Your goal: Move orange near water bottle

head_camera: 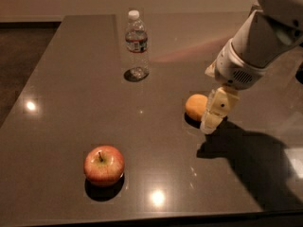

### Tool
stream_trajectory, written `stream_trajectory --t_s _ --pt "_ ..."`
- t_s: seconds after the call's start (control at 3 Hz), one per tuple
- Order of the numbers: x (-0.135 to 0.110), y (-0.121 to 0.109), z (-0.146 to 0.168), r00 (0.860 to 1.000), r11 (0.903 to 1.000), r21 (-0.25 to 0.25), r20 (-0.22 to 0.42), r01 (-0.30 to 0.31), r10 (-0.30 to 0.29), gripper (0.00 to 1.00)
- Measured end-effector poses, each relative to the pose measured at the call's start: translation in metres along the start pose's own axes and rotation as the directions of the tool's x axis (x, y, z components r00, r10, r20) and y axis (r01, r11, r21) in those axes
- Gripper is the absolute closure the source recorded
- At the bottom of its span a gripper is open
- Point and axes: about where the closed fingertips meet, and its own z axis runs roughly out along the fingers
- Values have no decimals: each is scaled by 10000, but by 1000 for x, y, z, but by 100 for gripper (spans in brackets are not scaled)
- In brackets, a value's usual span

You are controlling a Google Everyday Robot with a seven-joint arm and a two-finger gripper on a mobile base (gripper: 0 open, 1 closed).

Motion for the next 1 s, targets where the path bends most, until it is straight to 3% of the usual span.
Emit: stream_trajectory --t_s 0.33,0.67,1.0 --pt "-6 -4 30 9998 9995 -321 213 15 -8 1" --pt "-4 -8 42 9995 9982 -592 302 -64 82 21" --pt "-6 -12 43 9993 9974 -708 340 -103 127 53"
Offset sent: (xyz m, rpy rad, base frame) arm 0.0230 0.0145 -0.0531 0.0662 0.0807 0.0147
